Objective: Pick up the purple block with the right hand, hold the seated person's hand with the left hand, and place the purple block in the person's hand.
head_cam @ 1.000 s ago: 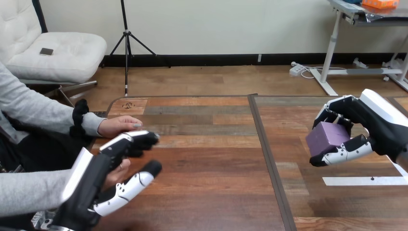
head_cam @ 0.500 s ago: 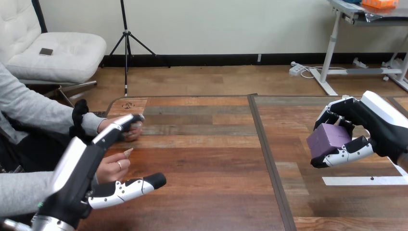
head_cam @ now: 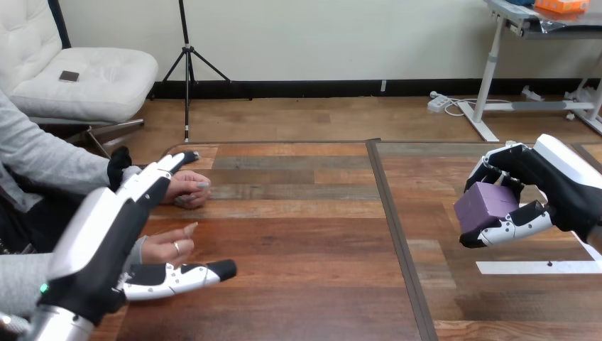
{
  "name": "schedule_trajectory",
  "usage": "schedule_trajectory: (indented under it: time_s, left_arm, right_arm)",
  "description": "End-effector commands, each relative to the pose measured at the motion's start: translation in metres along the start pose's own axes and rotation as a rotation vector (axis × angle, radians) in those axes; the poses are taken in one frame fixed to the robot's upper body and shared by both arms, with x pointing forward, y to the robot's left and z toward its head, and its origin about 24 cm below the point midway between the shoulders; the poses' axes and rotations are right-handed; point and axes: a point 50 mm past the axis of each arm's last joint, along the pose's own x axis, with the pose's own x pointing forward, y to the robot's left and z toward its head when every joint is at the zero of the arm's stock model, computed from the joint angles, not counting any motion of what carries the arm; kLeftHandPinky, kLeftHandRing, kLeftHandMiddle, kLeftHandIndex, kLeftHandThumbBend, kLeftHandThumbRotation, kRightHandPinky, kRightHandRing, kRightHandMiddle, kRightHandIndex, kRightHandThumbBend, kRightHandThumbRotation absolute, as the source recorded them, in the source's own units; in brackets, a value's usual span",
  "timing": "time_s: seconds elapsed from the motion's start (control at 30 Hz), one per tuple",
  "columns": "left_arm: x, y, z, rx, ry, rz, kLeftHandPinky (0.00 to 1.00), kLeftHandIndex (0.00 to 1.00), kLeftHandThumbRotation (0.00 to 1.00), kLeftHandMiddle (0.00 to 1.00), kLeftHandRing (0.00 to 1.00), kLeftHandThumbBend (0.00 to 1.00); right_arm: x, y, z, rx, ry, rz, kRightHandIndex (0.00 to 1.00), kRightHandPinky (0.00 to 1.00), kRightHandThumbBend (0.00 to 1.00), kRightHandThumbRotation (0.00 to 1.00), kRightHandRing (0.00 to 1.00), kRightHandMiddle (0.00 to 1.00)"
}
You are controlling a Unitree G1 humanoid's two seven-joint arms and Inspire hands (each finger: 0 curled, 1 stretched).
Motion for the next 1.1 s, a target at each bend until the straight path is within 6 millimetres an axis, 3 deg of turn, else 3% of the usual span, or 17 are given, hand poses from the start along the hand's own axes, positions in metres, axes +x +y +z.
schedule_trajectory:
  time_s: [0.0,0.63,1.07]
  left_arm:
    - [0.017,0.023,0.010,0.127,-0.082,0.076,0.83,0.90,0.46,0.90,0.90,1.00]
    - [0.028,0.036,0.000,0.341,-0.046,0.013,0.74,0.88,0.48,0.88,0.86,1.00]
    - [0.033,0.036,-0.009,0.394,-0.021,-0.058,0.76,0.87,0.45,0.88,0.85,1.00]
  right_arm:
    - [0.012,-0.018,0.014,0.020,-0.056,-0.087,0.43,0.32,0.86,0.00,0.35,0.40]
    - [0.013,-0.018,0.013,0.022,-0.056,-0.086,0.44,0.32,0.86,0.00,0.35,0.41]
    - [0.012,-0.018,0.011,0.030,-0.046,-0.089,0.44,0.31,0.86,0.00,0.35,0.40]
